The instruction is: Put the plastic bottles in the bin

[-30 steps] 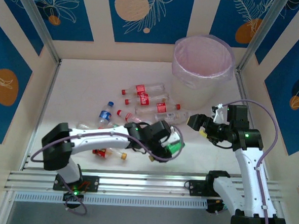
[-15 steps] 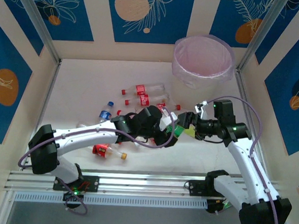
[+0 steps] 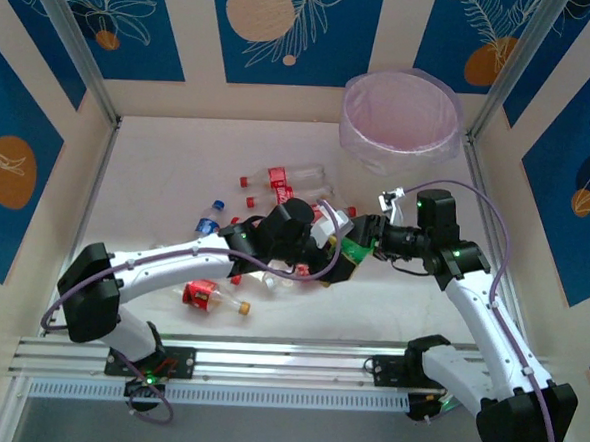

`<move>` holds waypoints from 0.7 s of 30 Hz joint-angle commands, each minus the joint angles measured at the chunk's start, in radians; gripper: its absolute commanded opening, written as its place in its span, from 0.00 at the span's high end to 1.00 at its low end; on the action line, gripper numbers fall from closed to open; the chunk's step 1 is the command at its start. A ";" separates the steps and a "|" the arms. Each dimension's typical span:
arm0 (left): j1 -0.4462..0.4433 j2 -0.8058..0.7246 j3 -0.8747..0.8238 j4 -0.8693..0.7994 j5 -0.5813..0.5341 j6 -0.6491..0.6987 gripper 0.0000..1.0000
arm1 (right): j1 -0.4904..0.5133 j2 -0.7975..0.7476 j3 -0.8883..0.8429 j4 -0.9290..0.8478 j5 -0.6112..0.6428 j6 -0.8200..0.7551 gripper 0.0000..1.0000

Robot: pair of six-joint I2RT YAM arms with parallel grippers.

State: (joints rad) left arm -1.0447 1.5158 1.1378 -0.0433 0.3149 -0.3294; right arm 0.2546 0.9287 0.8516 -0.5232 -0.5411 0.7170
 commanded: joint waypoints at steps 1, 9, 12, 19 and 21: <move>0.003 -0.003 0.003 0.079 0.026 -0.011 0.37 | 0.020 0.001 0.007 0.050 0.013 0.001 0.46; 0.039 -0.064 -0.048 0.132 0.016 -0.044 0.02 | 0.021 0.039 0.093 -0.003 0.087 -0.048 0.53; 0.063 -0.125 -0.082 0.115 -0.007 -0.037 0.00 | 0.021 0.045 0.152 -0.087 0.169 -0.103 0.54; 0.188 -0.311 -0.157 -0.143 -0.135 -0.074 0.00 | 0.023 0.061 0.379 -0.239 0.359 -0.257 0.58; 0.260 -0.338 -0.154 -0.276 -0.160 -0.135 0.00 | 0.025 0.079 0.454 -0.229 0.365 -0.289 0.60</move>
State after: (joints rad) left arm -0.8539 1.2083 0.9989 -0.1139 0.2302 -0.3954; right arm 0.2699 0.9947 1.2194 -0.7101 -0.2367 0.5194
